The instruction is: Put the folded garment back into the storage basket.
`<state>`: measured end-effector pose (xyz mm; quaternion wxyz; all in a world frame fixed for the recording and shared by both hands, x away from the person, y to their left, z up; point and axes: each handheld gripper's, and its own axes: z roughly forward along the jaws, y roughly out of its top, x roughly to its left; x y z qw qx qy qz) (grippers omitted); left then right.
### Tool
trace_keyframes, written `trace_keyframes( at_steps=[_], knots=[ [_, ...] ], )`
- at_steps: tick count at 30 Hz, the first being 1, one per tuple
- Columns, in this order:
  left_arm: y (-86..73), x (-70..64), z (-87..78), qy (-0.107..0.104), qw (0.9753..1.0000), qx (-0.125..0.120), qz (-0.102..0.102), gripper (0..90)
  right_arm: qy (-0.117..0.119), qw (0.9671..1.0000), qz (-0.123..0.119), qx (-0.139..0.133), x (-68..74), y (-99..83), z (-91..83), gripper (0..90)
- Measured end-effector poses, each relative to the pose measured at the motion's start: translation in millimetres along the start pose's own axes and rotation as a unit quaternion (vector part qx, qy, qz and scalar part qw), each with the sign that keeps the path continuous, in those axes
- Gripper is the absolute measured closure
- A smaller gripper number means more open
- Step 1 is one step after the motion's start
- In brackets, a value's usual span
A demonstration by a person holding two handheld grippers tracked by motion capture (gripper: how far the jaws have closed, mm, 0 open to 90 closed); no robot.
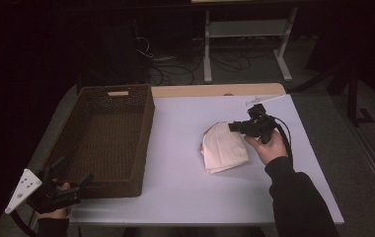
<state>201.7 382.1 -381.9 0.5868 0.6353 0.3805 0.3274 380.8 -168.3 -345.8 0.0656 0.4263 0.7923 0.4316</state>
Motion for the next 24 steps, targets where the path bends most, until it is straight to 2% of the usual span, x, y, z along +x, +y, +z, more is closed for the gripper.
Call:
trace_keyframes(
  at_steps=[10,17,24],
  knots=[
    [0.1,0.0,-0.1,0.000,1.0000,0.000,0.000,0.0,0.000,0.9998,-0.017,-0.010,7.5,18.3,-7.1,85.6],
    [0.0,0.1,-0.1,0.000,1.0000,0.000,0.000,0.0,0.006,0.9996,-0.020,-0.019,11.8,27.3,-10.0,85.6],
    [0.0,0.0,0.0,0.000,1.0000,0.000,0.000,0.0,0.001,0.9994,-0.030,-0.020,17.4,35.6,-10.6,85.6]
  ],
)
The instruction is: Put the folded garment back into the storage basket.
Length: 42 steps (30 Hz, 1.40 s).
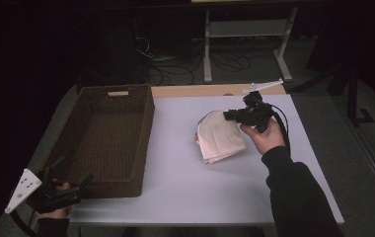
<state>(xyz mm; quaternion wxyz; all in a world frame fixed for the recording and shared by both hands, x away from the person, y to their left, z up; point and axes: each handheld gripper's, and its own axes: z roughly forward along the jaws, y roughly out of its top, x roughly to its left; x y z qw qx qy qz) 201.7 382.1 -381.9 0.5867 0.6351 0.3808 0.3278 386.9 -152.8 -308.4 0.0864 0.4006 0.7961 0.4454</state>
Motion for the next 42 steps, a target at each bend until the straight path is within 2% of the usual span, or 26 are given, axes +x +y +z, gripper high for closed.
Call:
trace_keyframes(
  at_steps=[21,42],
  knots=[
    [0.0,0.2,-0.3,0.000,1.0000,0.000,0.000,0.0,0.008,0.9995,-0.024,-0.020,17.6,33.0,-7.7,85.5],
    [0.1,0.4,-0.6,0.000,1.0000,0.000,0.000,0.0,0.019,0.9977,-0.055,-0.034,39.7,62.4,-8.0,85.6]
  ],
)
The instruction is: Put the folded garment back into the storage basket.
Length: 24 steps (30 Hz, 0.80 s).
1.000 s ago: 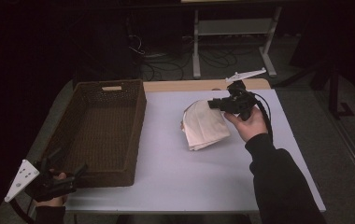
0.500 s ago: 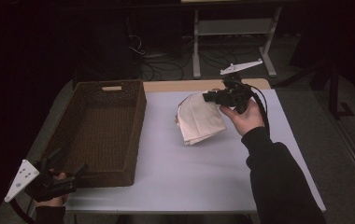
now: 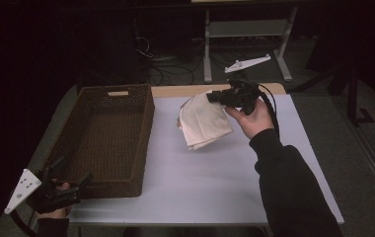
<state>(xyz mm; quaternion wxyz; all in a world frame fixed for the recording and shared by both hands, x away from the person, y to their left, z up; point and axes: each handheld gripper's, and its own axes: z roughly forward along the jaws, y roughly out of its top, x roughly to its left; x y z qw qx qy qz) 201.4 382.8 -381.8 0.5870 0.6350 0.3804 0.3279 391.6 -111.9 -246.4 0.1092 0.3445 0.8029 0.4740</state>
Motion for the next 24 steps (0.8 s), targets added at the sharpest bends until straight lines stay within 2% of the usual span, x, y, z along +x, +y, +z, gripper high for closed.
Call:
trace_keyframes(
  at_steps=[15,24],
  knots=[
    [-0.1,0.3,-0.1,0.000,1.0000,-0.001,-0.003,0.0,0.004,0.9997,-0.019,-0.013,11.0,25.7,-1.0,85.6],
    [-0.1,0.2,-0.1,0.000,1.0000,-0.001,-0.004,0.0,0.013,0.9995,-0.021,-0.022,16.2,41.1,3.1,85.6]
  ],
)
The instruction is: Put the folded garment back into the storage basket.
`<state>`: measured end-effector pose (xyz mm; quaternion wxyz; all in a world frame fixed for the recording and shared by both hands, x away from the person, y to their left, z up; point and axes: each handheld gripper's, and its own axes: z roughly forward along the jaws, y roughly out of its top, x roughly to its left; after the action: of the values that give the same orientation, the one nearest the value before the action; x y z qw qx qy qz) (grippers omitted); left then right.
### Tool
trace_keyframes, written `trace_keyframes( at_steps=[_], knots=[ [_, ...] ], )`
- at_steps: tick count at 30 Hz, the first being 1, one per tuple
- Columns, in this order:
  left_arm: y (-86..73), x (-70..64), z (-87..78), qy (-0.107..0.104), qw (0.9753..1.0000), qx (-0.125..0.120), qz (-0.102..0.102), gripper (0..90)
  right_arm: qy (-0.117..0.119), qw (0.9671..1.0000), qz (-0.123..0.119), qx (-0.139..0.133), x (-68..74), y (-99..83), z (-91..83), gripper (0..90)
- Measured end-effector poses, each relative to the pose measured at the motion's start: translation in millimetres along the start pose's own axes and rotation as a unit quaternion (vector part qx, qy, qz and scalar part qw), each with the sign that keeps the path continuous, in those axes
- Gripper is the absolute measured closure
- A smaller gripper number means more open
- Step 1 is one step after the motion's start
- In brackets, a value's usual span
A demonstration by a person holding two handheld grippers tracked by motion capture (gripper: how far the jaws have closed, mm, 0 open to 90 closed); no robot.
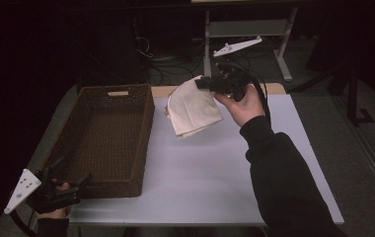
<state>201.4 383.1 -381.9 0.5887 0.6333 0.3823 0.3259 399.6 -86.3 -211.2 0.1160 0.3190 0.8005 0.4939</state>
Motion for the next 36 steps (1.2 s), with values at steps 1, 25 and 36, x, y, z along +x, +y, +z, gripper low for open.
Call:
trace_keyframes(
  at_steps=[1,25,36],
  knots=[
    [0.0,0.2,-0.2,0.000,1.0000,0.001,0.000,0.0,0.001,1.0000,0.000,0.000,1.0,1.5,1.3,85.6],
    [-0.1,0.6,-0.5,-0.001,1.0000,0.000,0.000,0.0,0.020,0.9995,-0.026,-0.003,20.5,26.8,23.2,85.6],
    [-0.3,0.5,-0.4,-0.001,1.0000,-0.001,-0.003,0.0,0.023,0.9993,-0.030,-0.002,26.0,34.7,31.2,85.6]
  ],
)
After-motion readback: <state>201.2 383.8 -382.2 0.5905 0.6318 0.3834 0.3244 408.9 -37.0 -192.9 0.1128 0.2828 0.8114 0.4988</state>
